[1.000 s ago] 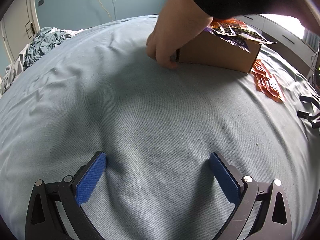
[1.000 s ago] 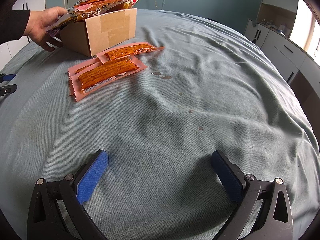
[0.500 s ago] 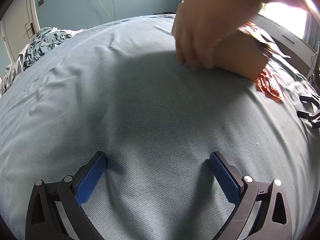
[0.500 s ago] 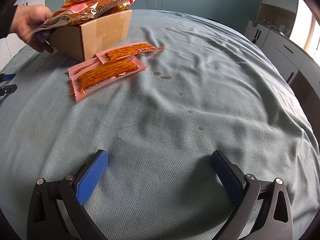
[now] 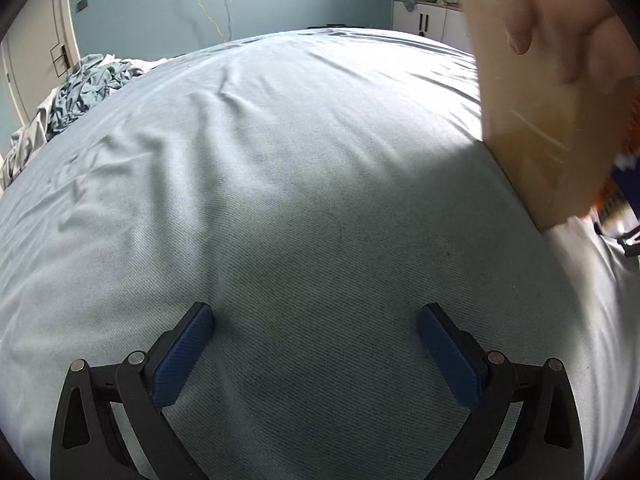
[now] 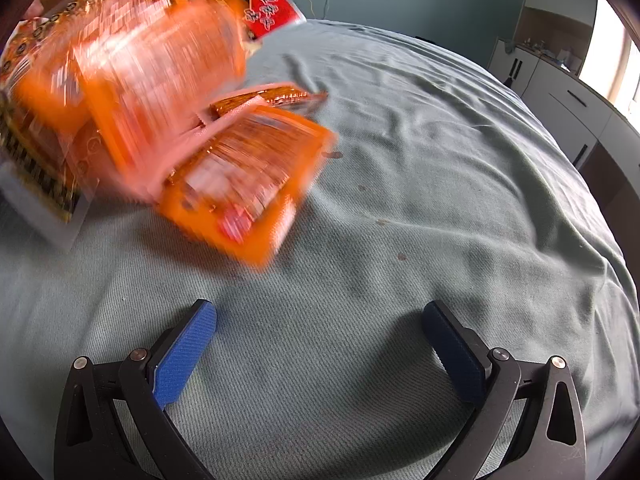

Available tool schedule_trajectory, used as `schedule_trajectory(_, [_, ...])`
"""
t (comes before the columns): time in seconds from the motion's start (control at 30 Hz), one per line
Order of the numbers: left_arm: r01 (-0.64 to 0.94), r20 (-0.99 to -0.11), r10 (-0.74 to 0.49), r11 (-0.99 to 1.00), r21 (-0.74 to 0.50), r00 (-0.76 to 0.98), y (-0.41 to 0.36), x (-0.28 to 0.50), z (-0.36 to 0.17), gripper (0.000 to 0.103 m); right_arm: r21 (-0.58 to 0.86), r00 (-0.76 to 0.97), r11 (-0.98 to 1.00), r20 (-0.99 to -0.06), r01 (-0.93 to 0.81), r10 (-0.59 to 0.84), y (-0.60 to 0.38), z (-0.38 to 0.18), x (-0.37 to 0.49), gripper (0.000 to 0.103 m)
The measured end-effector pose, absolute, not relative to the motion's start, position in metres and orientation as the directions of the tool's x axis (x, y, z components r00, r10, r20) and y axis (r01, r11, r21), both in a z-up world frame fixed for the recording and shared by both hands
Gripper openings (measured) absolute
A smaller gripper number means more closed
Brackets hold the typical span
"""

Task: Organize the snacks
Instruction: 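Tip the cardboard box by hand, pouring snack packets onto the sheet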

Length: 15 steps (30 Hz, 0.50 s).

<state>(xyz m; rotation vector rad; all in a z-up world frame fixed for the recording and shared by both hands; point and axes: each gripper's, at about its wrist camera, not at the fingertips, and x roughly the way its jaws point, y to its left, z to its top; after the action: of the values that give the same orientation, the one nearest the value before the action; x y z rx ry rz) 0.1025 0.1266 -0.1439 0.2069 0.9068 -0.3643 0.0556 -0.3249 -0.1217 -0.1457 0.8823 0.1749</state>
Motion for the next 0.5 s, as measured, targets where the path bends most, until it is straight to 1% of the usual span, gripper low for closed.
schedule_trajectory(0.5, [0.393,-0.798,-0.22,0.919,0.023,0.561,0.1268,0.1025,-0.144,0.103,-0.06,0.623,0.976,-0.777,-0.211,0.087,-0.3233,-0.1218,0.0582,0.103])
